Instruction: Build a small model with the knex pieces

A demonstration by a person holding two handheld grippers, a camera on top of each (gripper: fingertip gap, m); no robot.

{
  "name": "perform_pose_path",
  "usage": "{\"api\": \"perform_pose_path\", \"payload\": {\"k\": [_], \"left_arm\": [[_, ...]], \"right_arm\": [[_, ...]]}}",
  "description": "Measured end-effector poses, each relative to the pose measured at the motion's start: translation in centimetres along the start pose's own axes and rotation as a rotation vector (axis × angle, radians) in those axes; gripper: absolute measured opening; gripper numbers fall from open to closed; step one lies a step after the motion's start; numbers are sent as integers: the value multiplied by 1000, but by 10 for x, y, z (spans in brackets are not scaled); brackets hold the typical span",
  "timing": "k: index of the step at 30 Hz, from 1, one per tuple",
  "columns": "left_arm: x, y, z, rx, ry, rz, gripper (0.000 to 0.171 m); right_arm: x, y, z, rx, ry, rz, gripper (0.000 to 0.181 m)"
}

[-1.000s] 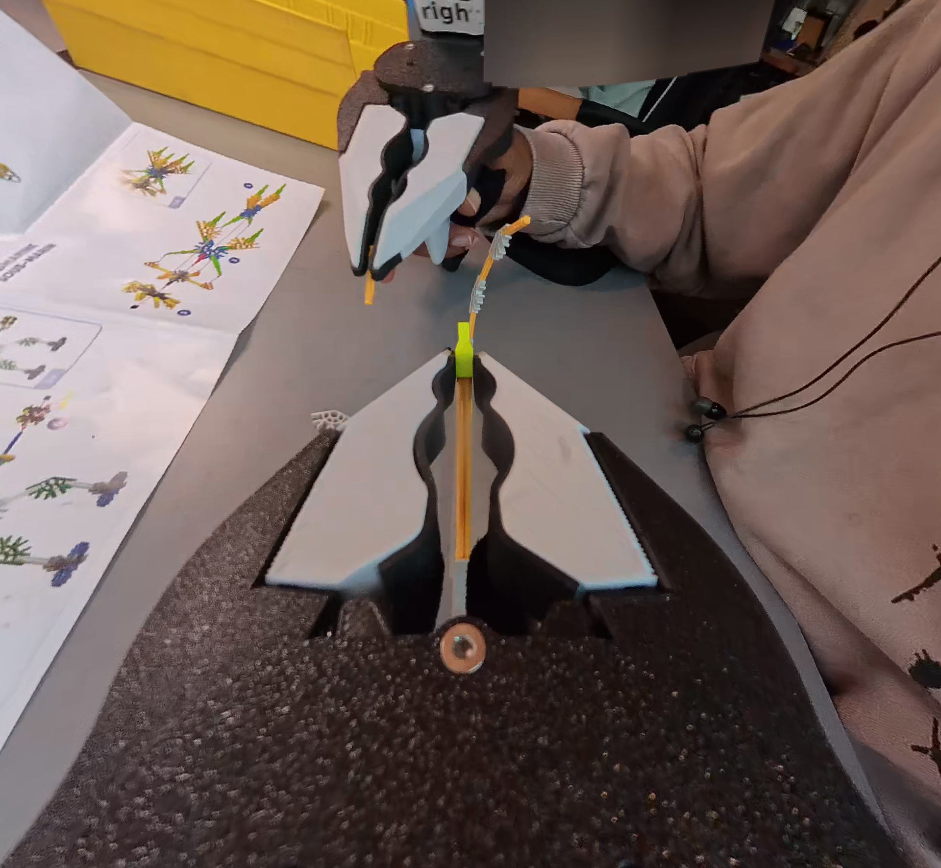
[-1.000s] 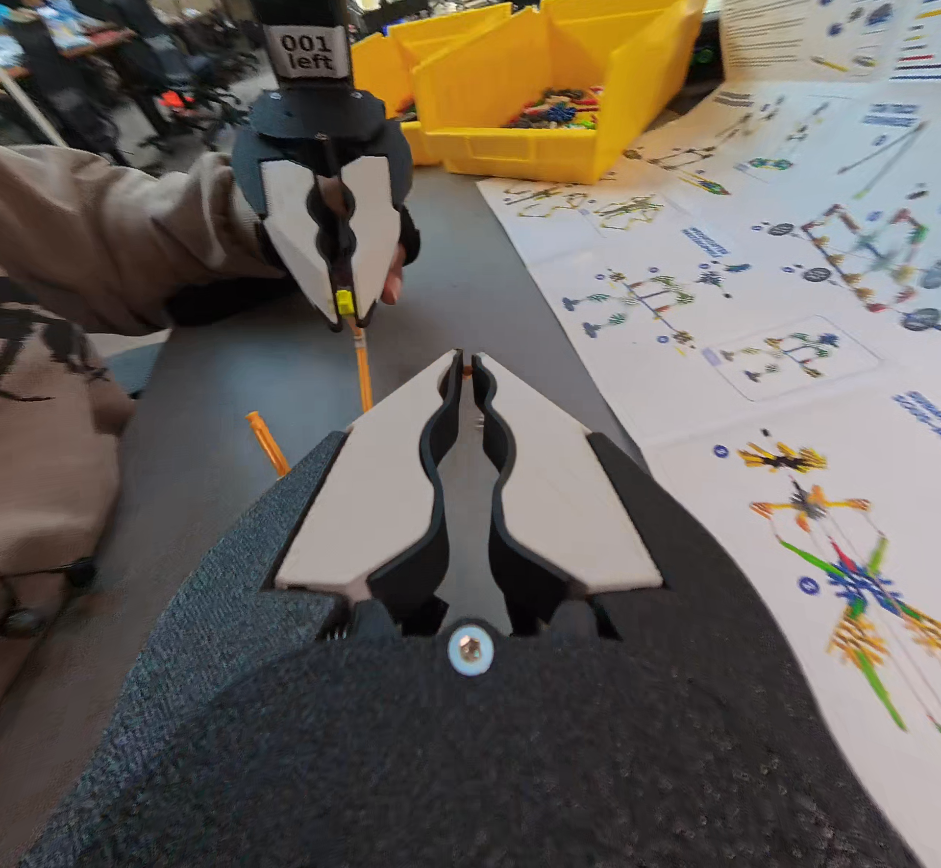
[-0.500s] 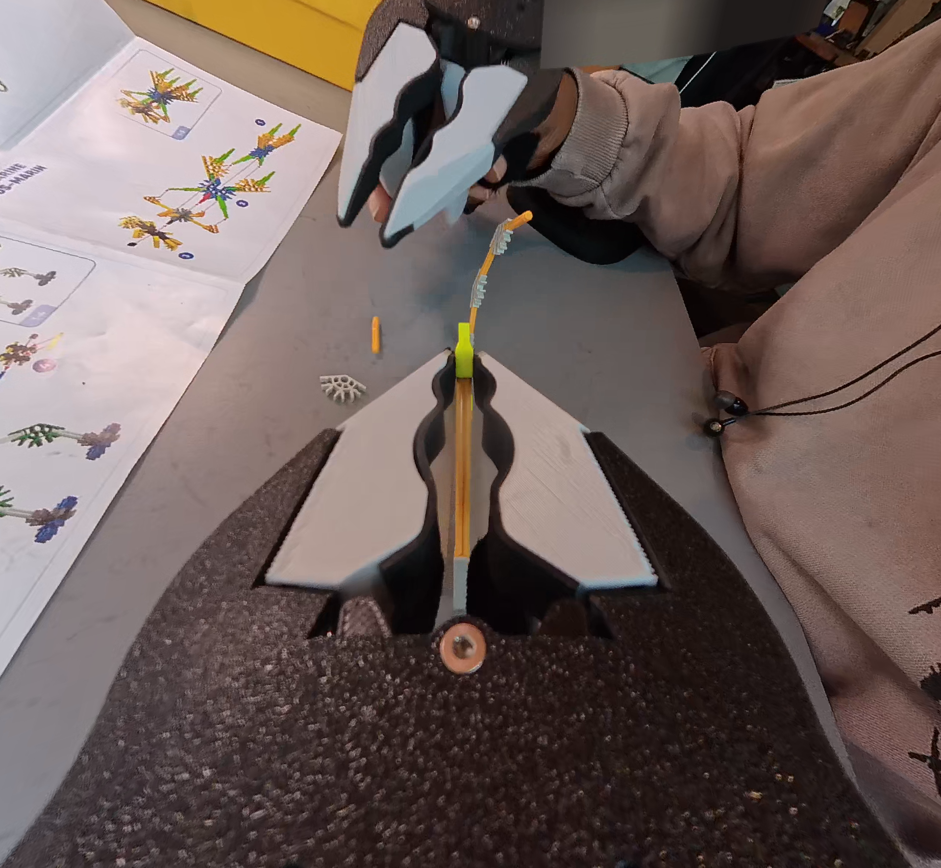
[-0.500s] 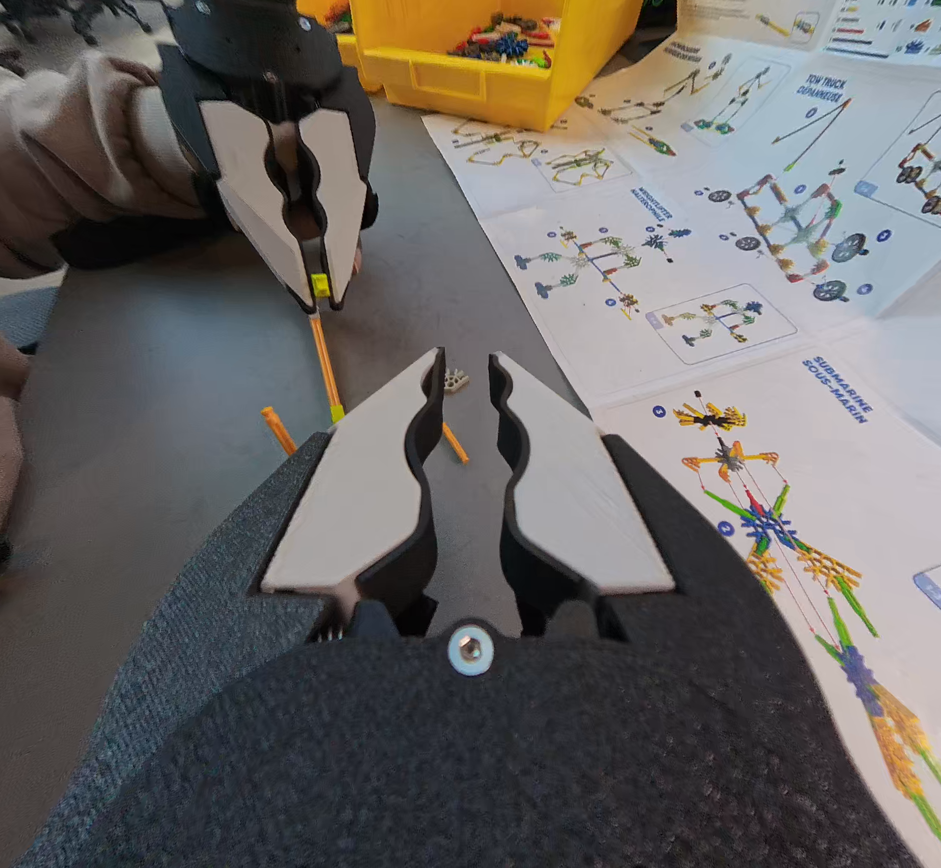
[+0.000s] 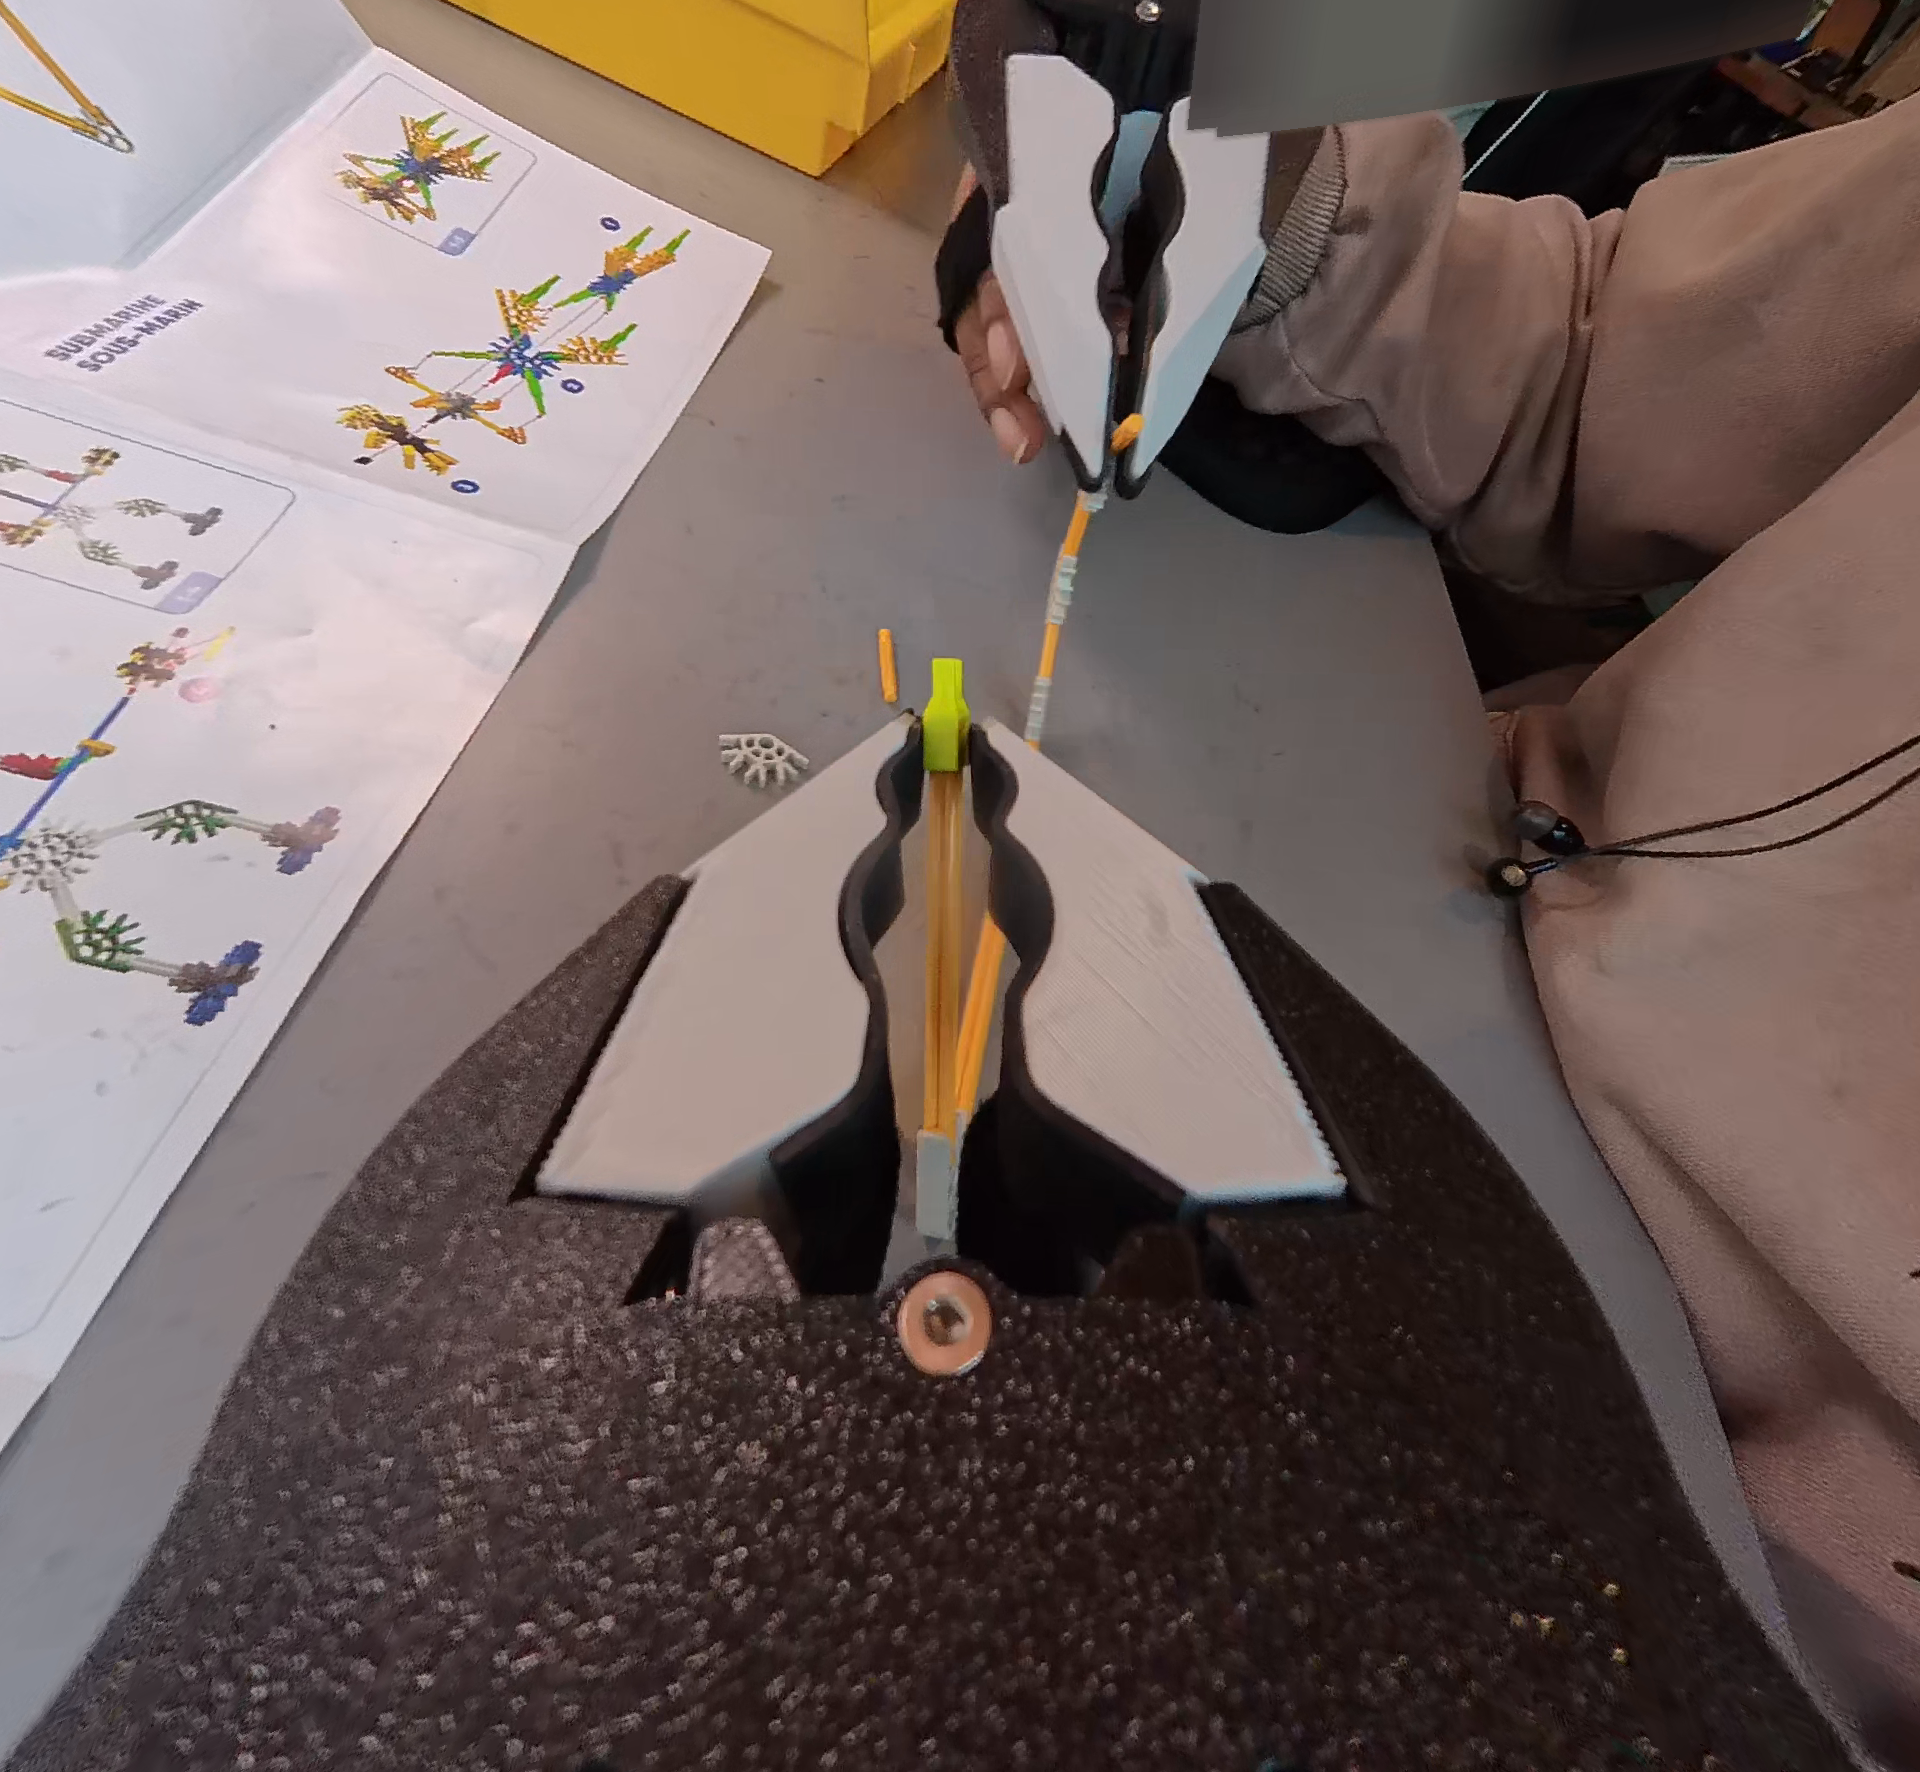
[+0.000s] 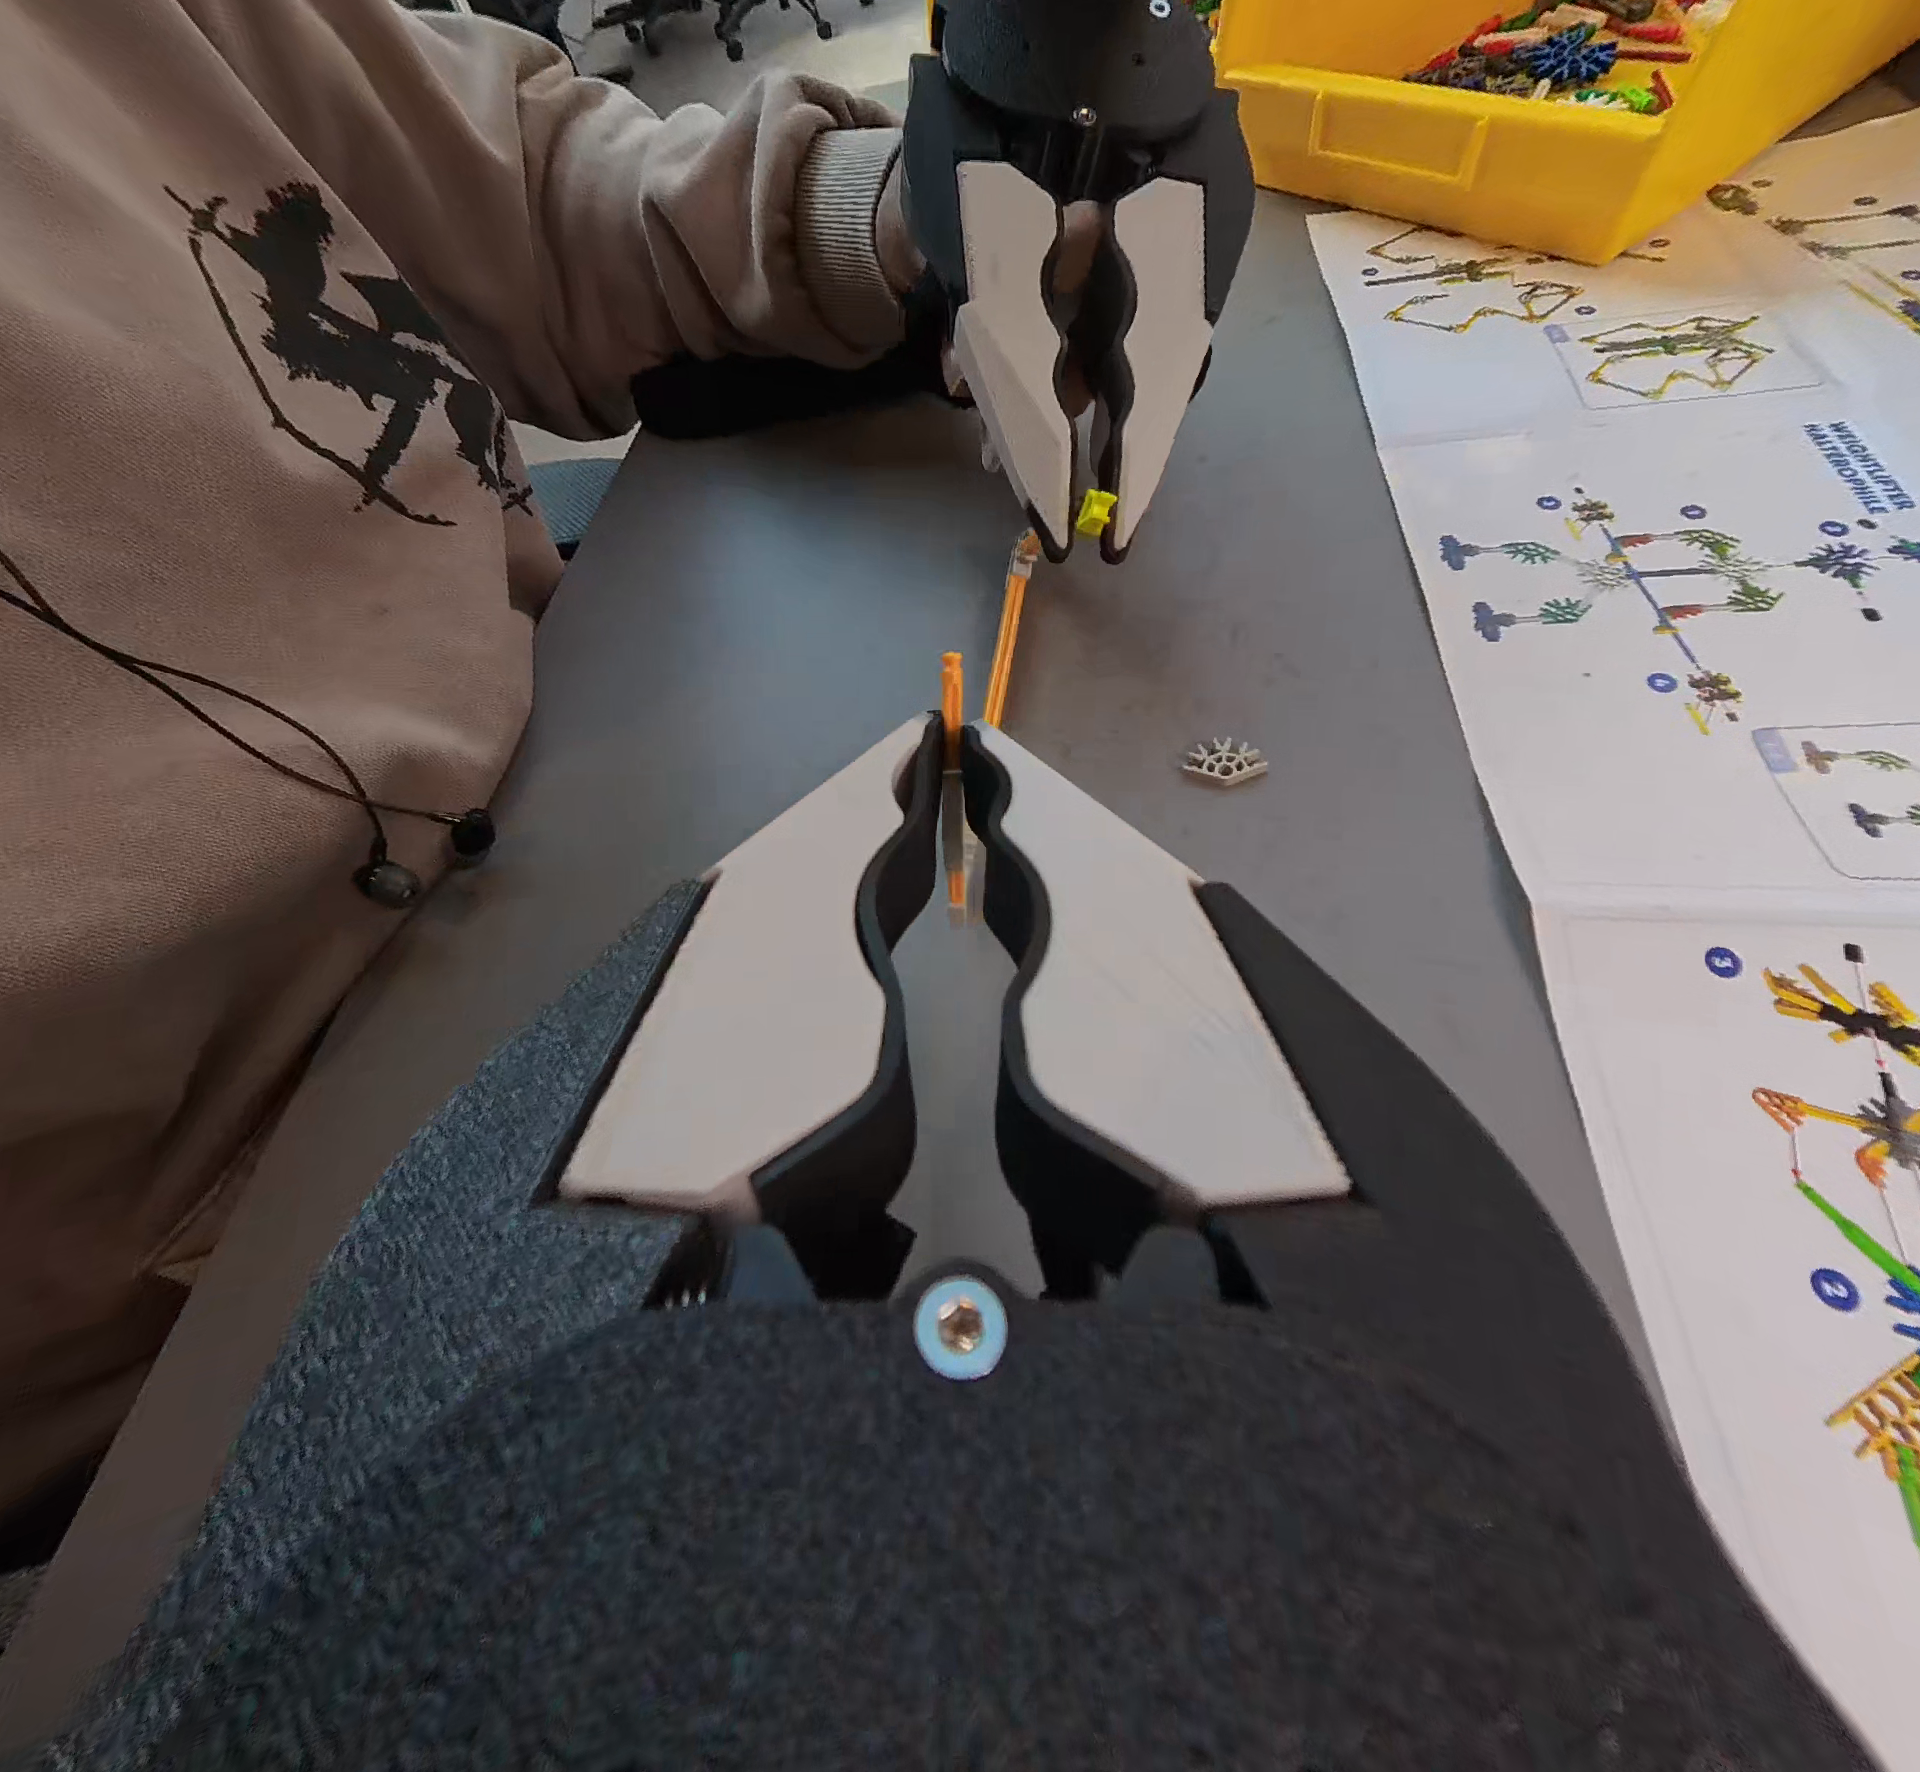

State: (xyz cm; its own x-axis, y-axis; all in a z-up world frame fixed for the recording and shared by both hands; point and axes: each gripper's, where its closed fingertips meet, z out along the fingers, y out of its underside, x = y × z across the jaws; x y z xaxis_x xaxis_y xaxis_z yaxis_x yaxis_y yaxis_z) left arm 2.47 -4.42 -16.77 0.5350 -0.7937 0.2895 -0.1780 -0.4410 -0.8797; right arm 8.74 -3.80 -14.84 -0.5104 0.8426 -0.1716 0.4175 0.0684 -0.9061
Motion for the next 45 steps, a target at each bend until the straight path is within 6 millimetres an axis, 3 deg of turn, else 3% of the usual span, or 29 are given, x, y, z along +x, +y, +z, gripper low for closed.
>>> {"api": "perform_pose_path", "payload": {"k": [3,6,9,13,16,19,22,26,31,35,45], "left_arm": [[-9,-12,-6,56,-78,25,26],[-15,-48,-26,203,-283,189,32],[4,-66,-32,252,-341,337,25],[4,-41,0,110,-306,199,26],[7,-37,13,110,-264,130,25],[19,-42,20,152,-163,50,21],[30,-43,23,186,-58,-8,6],[35,-41,23,179,14,-50,2],[32,-25,29,49,-64,68,2],[31,-17,30,-8,-99,140,2],[31,-8,27,-93,-280,673,2]], "right_arm": [[0,-19,-3,90,18,-7,2],[12,-36,-4,192,98,20,2],[31,-48,-6,311,176,147,1],[34,-67,0,491,154,276,1],[29,-75,8,565,128,317,1],[22,-74,18,553,102,291,1],[15,-70,26,510,58,278,1],[10,-67,26,447,49,220,1],[5,-56,30,318,101,81,4],[5,-51,32,289,71,128,1],[-10,-47,35,401,-385,745,2]]}}
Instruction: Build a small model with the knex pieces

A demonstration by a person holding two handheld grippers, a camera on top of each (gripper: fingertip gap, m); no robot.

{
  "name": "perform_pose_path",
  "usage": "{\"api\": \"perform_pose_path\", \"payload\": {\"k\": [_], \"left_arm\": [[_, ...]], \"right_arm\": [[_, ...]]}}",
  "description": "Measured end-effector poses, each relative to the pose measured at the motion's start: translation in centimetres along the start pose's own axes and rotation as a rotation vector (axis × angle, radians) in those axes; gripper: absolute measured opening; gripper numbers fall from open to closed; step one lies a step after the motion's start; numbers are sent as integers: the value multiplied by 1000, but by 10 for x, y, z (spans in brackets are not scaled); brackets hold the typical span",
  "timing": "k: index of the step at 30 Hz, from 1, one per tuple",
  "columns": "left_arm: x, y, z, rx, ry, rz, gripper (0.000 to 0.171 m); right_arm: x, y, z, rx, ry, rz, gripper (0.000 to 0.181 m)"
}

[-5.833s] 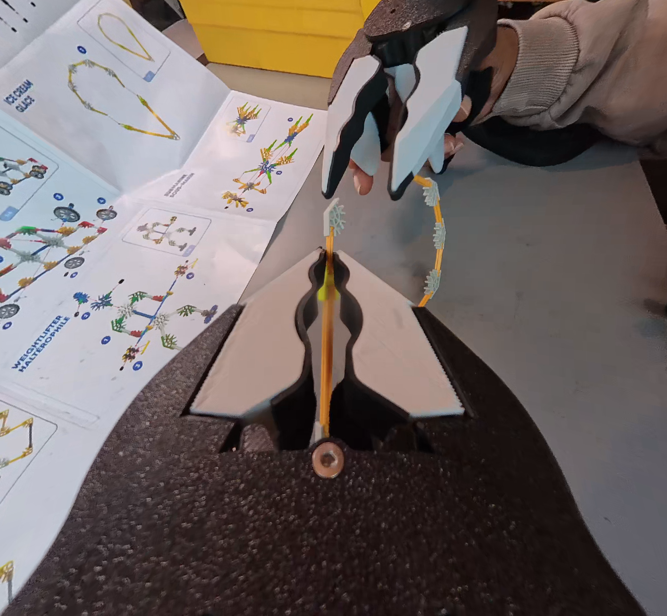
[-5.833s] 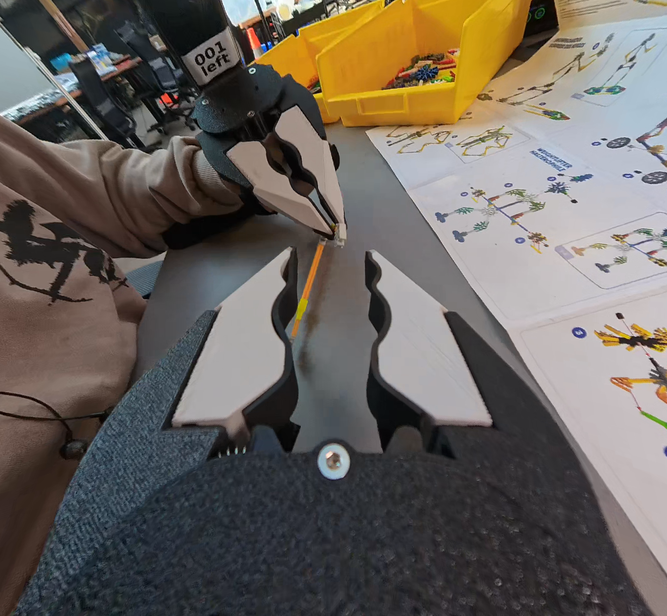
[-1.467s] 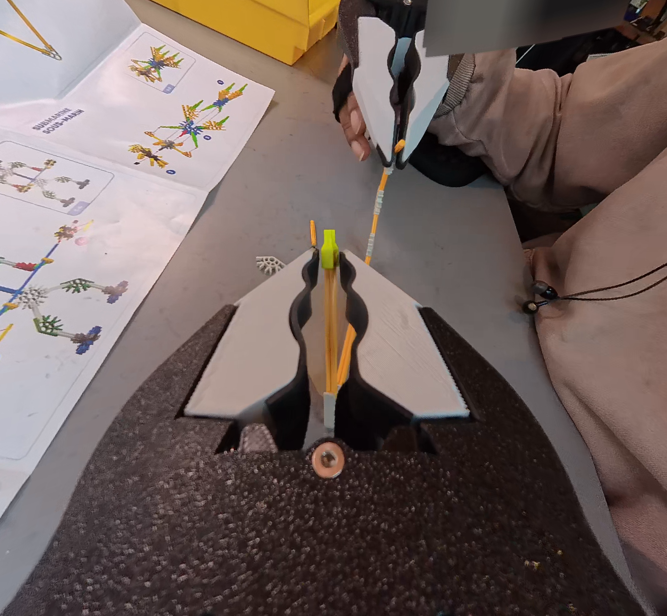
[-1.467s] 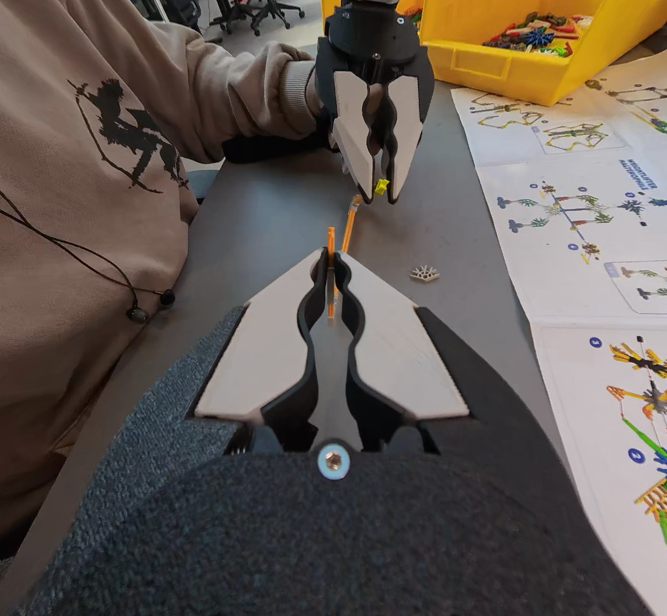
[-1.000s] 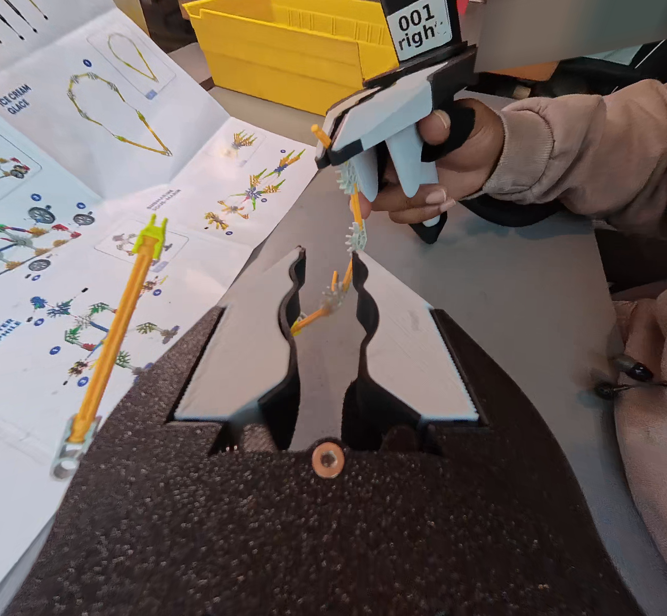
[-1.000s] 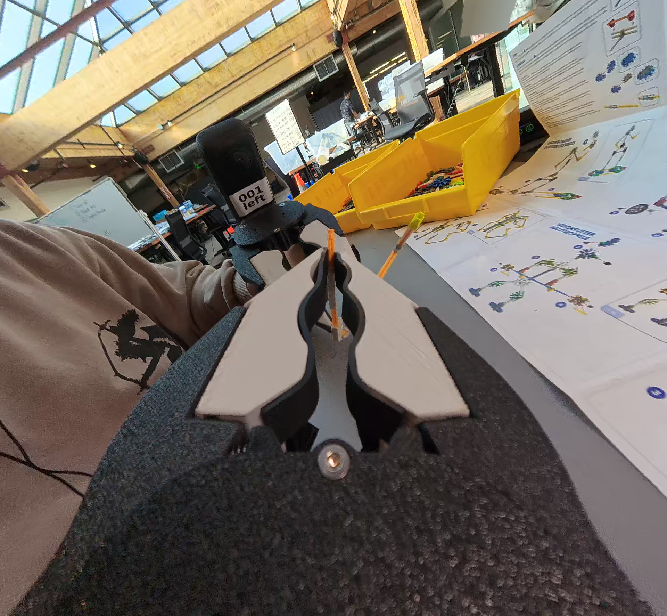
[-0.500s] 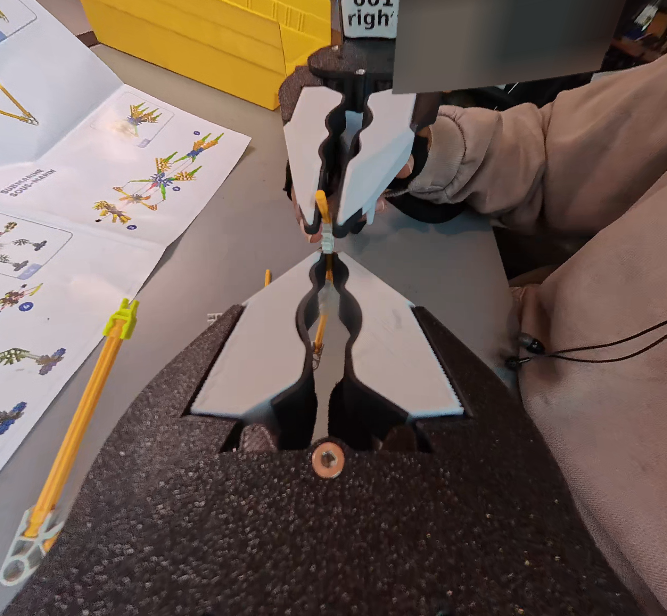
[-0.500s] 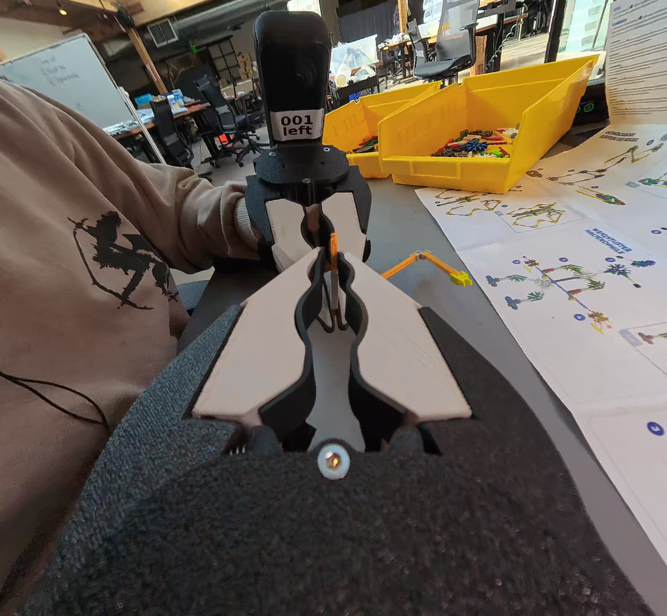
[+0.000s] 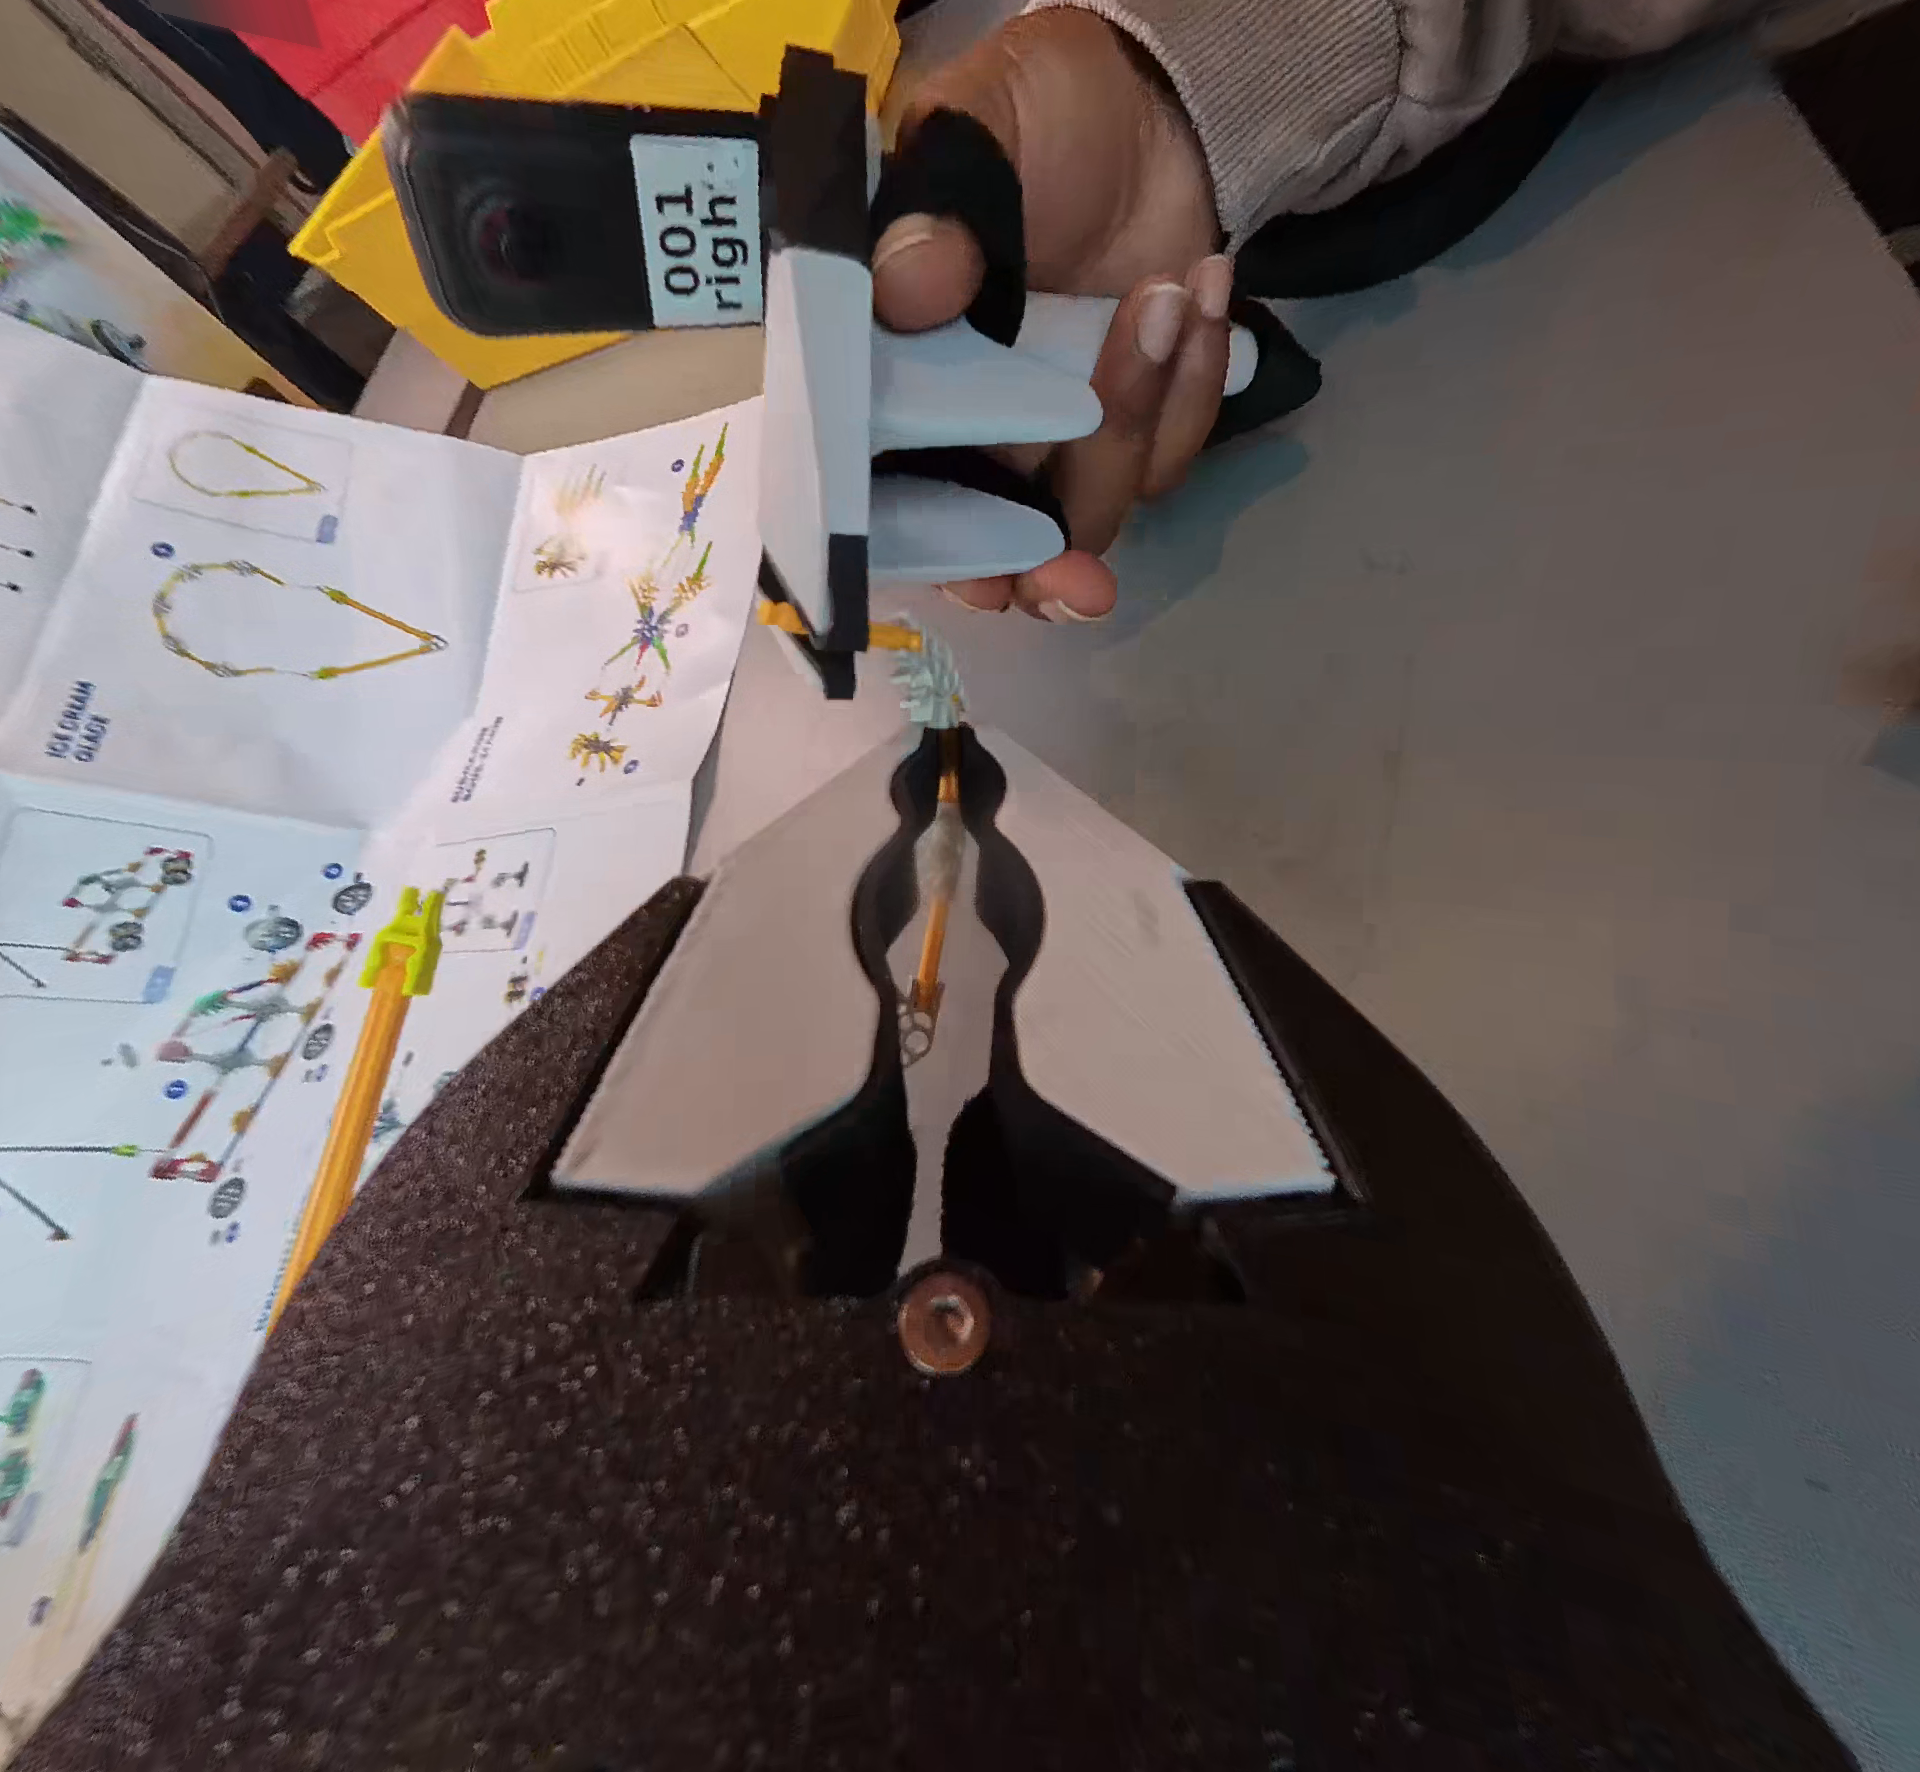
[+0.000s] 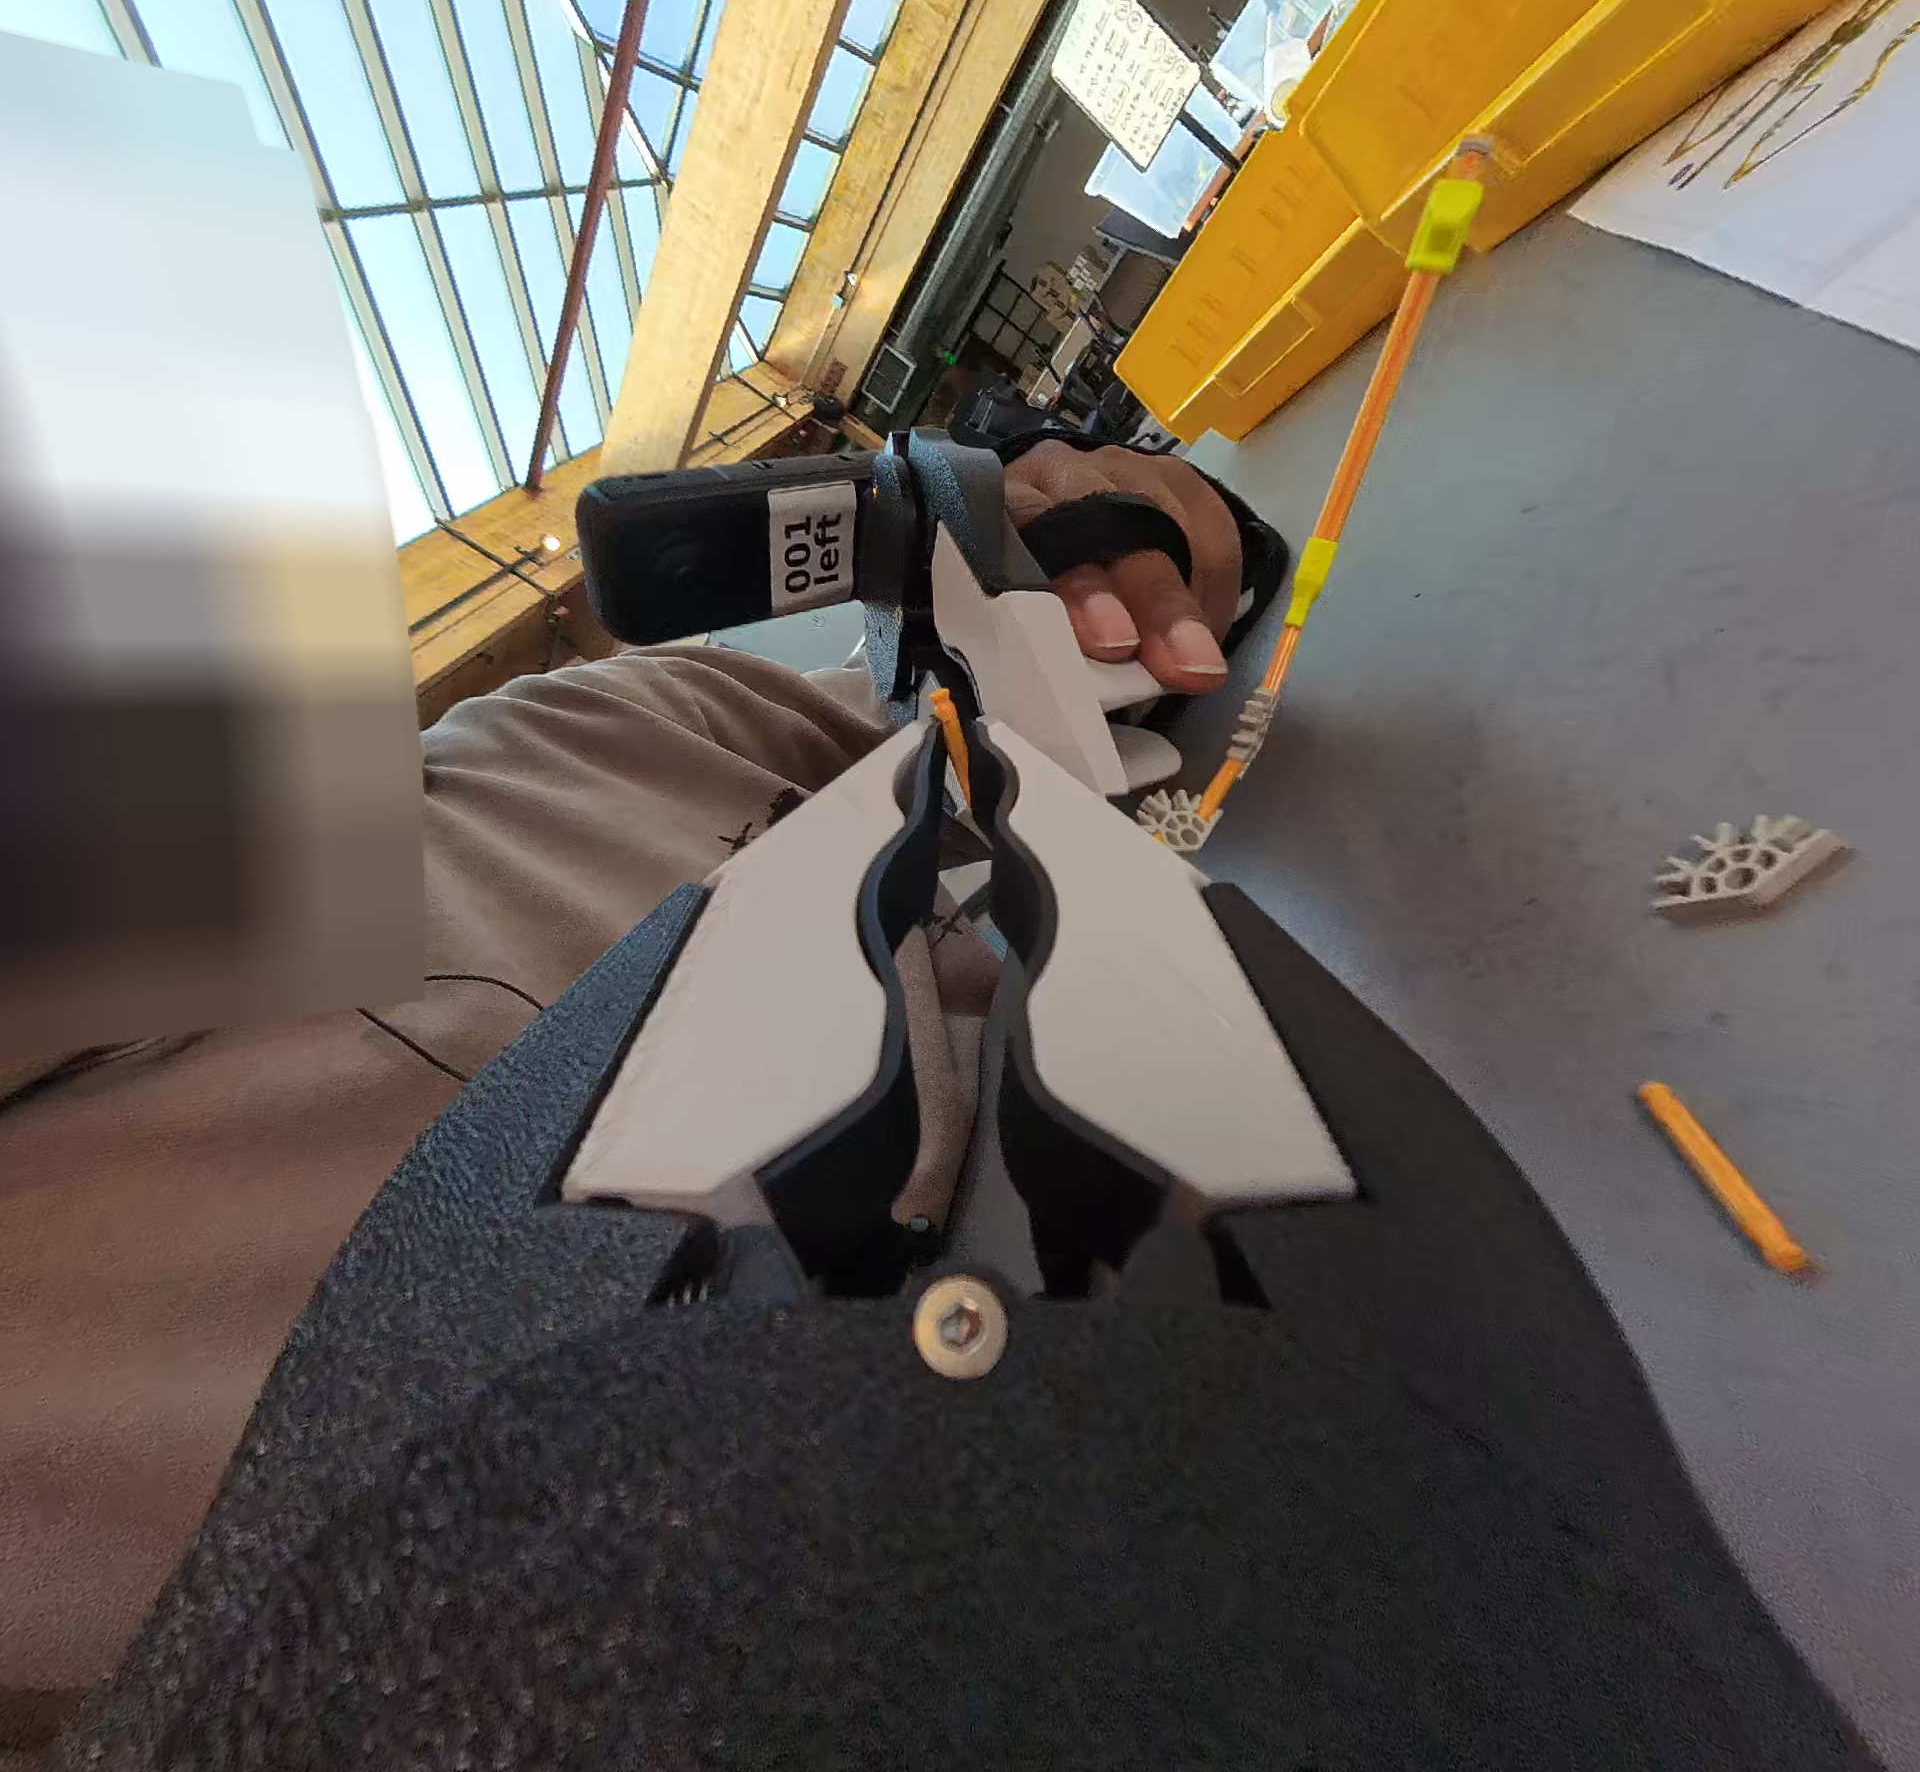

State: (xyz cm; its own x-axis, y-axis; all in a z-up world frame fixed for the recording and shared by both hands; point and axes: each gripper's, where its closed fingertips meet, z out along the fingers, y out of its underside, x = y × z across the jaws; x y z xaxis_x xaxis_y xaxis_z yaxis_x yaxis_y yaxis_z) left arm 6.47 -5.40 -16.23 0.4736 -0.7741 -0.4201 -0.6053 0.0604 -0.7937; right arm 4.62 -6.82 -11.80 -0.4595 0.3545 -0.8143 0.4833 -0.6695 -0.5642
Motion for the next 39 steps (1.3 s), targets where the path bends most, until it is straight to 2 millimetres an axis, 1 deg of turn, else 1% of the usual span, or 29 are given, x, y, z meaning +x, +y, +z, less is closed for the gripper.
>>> {"api": "perform_pose_path", "payload": {"k": [3,8,11,12,13,14,15,16,17,18,19,20,21,22,24,25,27,29,31,35,39], "left_arm": [[-4,-7,-4,25,-87,150,1],[-13,-12,-7,15,-221,326,2],[-18,-18,-11,17,-295,426,2],[-20,-19,-12,11,-326,479,2],[-20,-17,-10,-13,-327,488,2],[-18,-9,-6,-45,-281,428,2],[-16,-8,-3,-26,-242,353,2],[-14,-8,-3,-1,-209,300,2],[-15,-6,-4,2,-180,241,2],[-19,-4,-5,7,-167,170,3],[-23,-2,-7,16,-155,100,2],[-28,2,-9,18,-155,30,2],[-36,5,-12,21,-169,-27,2],[-40,9,-15,21,-162,-76,2],[-49,15,-18,26,-154,-174,2],[-50,18,-19,24,-134,-220,2],[-55,22,-20,28,-137,-269,2],[-56,27,-20,8,-142,-269,3],[-56,30,-19,-3,-148,-259,3],[-55,34,-16,-17,-152,-245,3],[-54,34,-16,-15,-146,-242,3]], "right_arm": [[-6,-1,3,20,-57,48,0],[-10,-2,5,40,-96,84,0],[-16,-4,6,61,-140,98,0],[-18,-4,6,62,-150,98,0],[-22,0,8,39,-176,95,1],[-28,7,12,4,-197,76,1],[-26,11,18,-17,-160,35,1],[-25,12,21,-16,-132,-24,0],[-31,7,19,-3,-136,-69,0],[-34,-5,13,46,-117,-139,1],[-33,-18,2,92,-62,-225,0],[-26,-27,-10,93,36,-311,1],[-13,-32,-23,65,172,-393,1],[5,-35,-38,21,323,-458,1],[41,-31,-67,-110,577,-524,1],[55,-27,-77,-173,662,-542,1],[77,-16,-88,-290,784,-577,1],[94,-7,-95,-400,891,-629,1],[104,0,-98,-482,958,-674,1],[106,0,-97,-500,992,-725,1],[106,-1,-97,-487,984,-726,2]]}}
